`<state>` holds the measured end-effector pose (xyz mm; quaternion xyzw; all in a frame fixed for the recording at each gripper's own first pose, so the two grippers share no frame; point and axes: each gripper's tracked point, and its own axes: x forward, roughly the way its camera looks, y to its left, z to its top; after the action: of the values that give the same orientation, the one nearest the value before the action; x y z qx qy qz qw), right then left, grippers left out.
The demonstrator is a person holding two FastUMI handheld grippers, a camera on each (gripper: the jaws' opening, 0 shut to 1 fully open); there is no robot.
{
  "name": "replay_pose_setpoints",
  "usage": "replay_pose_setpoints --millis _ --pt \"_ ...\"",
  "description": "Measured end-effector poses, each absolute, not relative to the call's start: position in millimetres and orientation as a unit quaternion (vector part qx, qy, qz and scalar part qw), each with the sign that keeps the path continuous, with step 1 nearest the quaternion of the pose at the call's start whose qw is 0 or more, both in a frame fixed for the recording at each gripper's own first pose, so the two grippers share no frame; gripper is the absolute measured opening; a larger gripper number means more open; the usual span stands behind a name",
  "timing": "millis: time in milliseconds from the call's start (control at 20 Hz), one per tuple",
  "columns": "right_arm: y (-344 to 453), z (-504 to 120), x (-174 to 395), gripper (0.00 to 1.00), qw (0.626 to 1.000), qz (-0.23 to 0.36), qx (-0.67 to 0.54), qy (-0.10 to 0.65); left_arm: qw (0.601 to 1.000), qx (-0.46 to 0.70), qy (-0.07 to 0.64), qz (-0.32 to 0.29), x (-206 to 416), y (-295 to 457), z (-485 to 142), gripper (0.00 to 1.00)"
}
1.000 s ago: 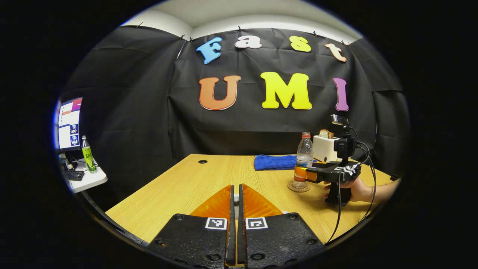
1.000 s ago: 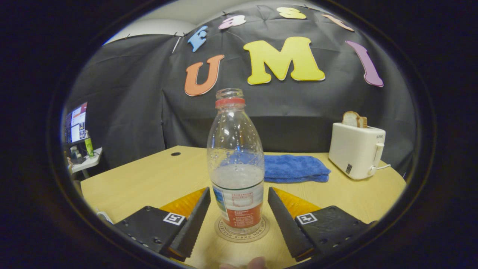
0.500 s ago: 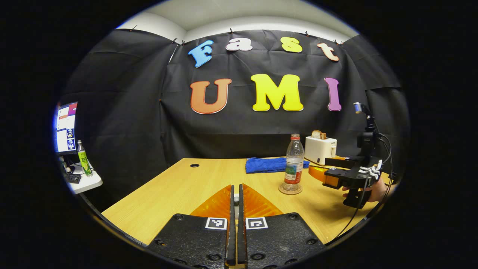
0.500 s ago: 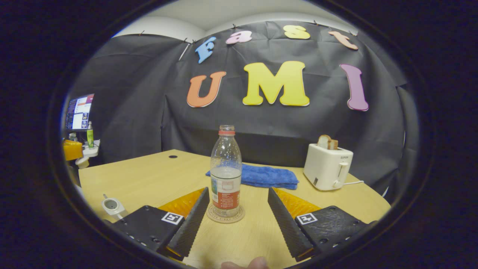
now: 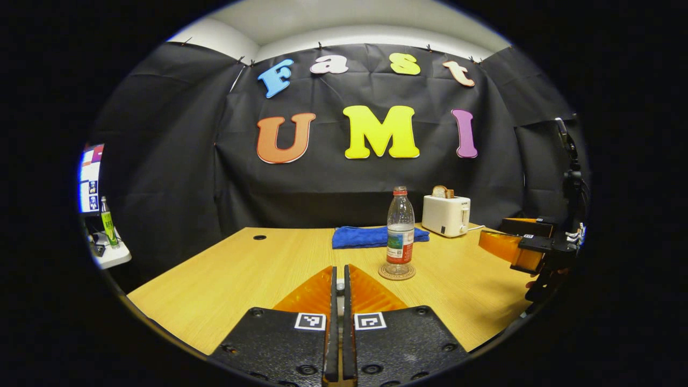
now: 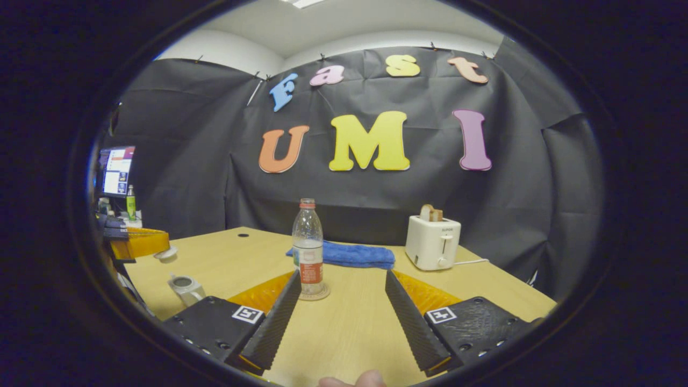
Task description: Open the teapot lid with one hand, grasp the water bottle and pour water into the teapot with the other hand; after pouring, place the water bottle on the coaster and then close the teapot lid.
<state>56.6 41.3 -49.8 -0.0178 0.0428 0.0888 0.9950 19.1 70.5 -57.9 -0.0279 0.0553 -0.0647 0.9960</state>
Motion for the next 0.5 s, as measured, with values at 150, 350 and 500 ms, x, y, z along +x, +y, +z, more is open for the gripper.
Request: replay_pose_setpoints --millis 150,350,500 --pt "26 -47 52 0.94 0.996 0.077 -0.017 0.048 0.995 -0.041 0.070 -0.059 24 74 -73 0.05" --pt "16 -48 51 0.94 0.997 0.066 -0.018 0.047 0.992 -0.057 0.089 -0.064 29 71 -89 0.05" --pt "12 -52 52 0.94 0.997 0.061 -0.021 0.049 0.992 -0.053 0.097 -0.065 30 69 -97 0.06"
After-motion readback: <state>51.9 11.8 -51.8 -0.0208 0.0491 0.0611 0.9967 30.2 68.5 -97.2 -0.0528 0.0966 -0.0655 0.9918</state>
